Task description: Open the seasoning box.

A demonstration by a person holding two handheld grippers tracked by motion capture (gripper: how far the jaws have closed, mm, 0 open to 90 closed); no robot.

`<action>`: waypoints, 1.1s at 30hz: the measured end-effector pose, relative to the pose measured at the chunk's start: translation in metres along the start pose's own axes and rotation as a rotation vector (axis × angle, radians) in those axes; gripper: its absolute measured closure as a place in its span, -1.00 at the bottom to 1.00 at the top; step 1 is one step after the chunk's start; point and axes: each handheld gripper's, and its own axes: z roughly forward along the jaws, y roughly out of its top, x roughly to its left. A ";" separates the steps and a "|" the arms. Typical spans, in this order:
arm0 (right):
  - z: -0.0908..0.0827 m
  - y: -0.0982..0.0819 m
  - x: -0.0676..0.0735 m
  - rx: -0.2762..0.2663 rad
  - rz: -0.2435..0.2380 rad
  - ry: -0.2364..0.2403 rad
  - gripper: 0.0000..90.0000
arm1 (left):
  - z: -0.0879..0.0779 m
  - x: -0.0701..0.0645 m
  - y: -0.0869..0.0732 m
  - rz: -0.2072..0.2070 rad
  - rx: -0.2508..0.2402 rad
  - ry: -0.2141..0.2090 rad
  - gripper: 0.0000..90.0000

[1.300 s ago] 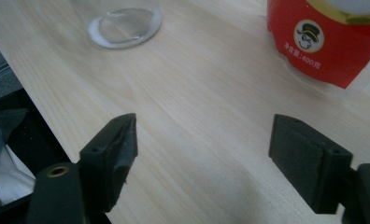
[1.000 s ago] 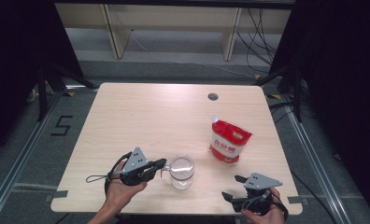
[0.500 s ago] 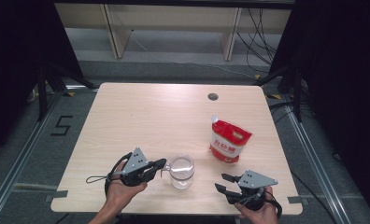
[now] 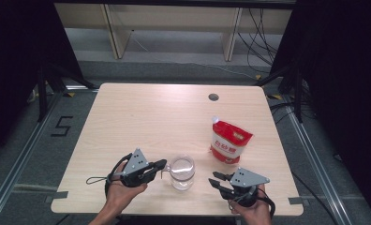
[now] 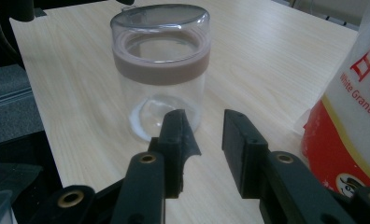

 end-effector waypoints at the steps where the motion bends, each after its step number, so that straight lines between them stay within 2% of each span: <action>1: 0.001 0.001 0.000 -0.004 0.005 -0.001 0.59 | 0.000 0.000 0.000 0.001 0.000 0.000 0.98; 2: 0.001 0.001 0.001 0.001 0.019 -0.003 0.61 | 0.000 0.000 0.000 0.001 0.000 0.001 0.98; 5: 0.004 0.004 0.000 -0.015 -0.005 0.006 0.67 | 0.000 0.000 0.000 -0.004 -0.002 0.002 0.98; 11: 0.008 0.008 0.002 -0.013 -0.016 0.007 0.73 | 0.001 0.001 -0.001 0.007 0.004 -0.001 0.98; 12: 0.009 0.008 0.003 -0.011 -0.005 0.006 0.74 | 0.001 0.001 -0.001 0.007 0.007 0.000 0.98; 13: 0.010 0.009 0.002 -0.027 -0.022 0.006 0.77 | 0.000 0.001 -0.001 0.009 0.015 0.001 0.98; 14: 0.010 0.010 0.002 -0.016 -0.027 0.011 0.78 | 0.000 0.002 -0.002 0.004 0.010 -0.002 0.98; 21: 0.018 0.017 0.007 -0.047 -0.039 0.028 0.91 | 0.000 0.002 -0.002 0.005 0.008 -0.005 0.98; 23: 0.020 0.019 0.008 -0.051 -0.042 0.037 0.93 | 0.000 0.002 -0.002 0.003 0.007 -0.007 0.98; 24: 0.020 0.020 0.009 -0.042 -0.030 0.037 0.94 | 0.000 0.001 -0.002 -0.013 0.010 -0.004 0.98; 26: 0.022 0.022 0.008 -0.044 -0.042 0.040 0.97 | 0.000 0.002 -0.002 -0.009 0.014 -0.004 0.98; 27: 0.024 0.023 0.009 -0.057 -0.022 0.038 0.98 | 0.000 0.002 -0.002 -0.009 0.013 -0.003 0.98; 28: 0.026 0.024 0.008 -0.065 -0.039 0.040 0.99 | 0.000 0.002 -0.002 -0.008 0.013 -0.004 0.98; 29: 0.026 0.025 0.009 -0.052 -0.034 0.049 0.99 | 0.000 0.002 -0.002 -0.010 0.014 -0.006 0.98; 30: 0.028 0.026 0.007 -0.060 -0.061 0.045 0.99 | 0.000 0.002 -0.002 -0.006 0.015 -0.008 0.98; 31: 0.029 0.027 0.008 -0.059 -0.035 0.051 0.99 | 0.000 0.002 -0.002 -0.002 0.015 -0.008 0.98; 32: 0.031 0.027 0.009 -0.073 -0.034 0.054 0.99 | 0.000 0.003 -0.002 0.006 0.015 -0.009 0.98; 33: 0.031 0.029 0.009 -0.062 -0.037 0.060 1.00 | 0.000 0.003 -0.002 0.017 0.015 -0.010 0.98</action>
